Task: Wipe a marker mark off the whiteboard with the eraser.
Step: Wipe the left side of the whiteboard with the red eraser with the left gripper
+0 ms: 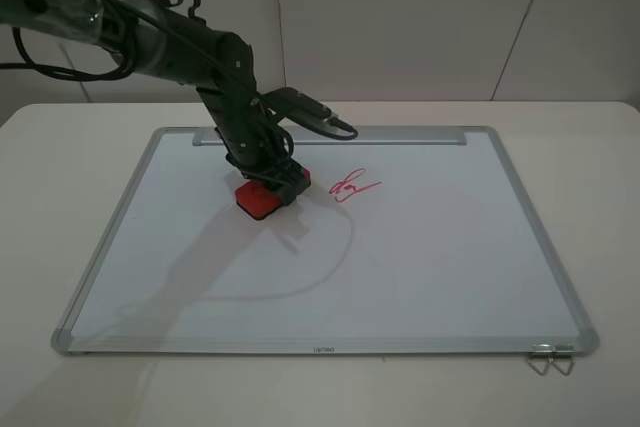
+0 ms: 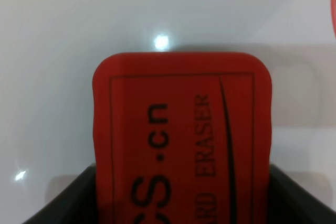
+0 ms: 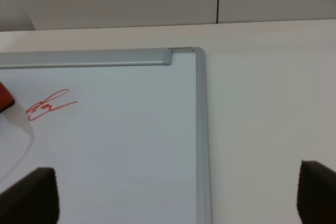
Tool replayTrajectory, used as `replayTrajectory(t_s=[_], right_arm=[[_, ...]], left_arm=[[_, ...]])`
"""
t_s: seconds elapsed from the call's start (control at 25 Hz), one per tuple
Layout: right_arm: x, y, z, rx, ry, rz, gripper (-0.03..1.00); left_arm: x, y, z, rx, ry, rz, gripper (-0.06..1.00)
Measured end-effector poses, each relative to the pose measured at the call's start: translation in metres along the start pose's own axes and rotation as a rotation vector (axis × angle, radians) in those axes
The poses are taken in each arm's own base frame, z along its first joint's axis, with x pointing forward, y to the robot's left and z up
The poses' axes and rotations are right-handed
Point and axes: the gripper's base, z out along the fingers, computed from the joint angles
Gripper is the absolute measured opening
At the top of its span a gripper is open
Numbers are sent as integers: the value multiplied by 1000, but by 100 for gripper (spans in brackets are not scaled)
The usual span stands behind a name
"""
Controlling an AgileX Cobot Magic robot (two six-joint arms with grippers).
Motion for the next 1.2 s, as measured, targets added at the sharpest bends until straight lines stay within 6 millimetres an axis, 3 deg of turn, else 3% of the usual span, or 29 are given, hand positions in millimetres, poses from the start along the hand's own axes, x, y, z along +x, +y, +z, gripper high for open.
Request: replayTrajectory(t_s=[0.12,0.44,0.52,0.64,0.96,1.2], right_arm=[[0,0,0,0,0,0,83],[0,0,0,5,0,-3,83],[0,0,0,5,0,-3,83],[0,0,0,5,0,-3,83],[0,0,0,5,0,-3,83],[0,0,0,5,0,-3,83]], left_arm=[[1,9,-1,1,-9,-36,57],[29,90,-9,-62,-18,-314,57],[33,98,-10,-69,-19,-352,57],[33,100,-13,-74,-24,-359,57],[35,83,-33,-29,59,-382,57],[28,76,-82,-22,29,-471,57]])
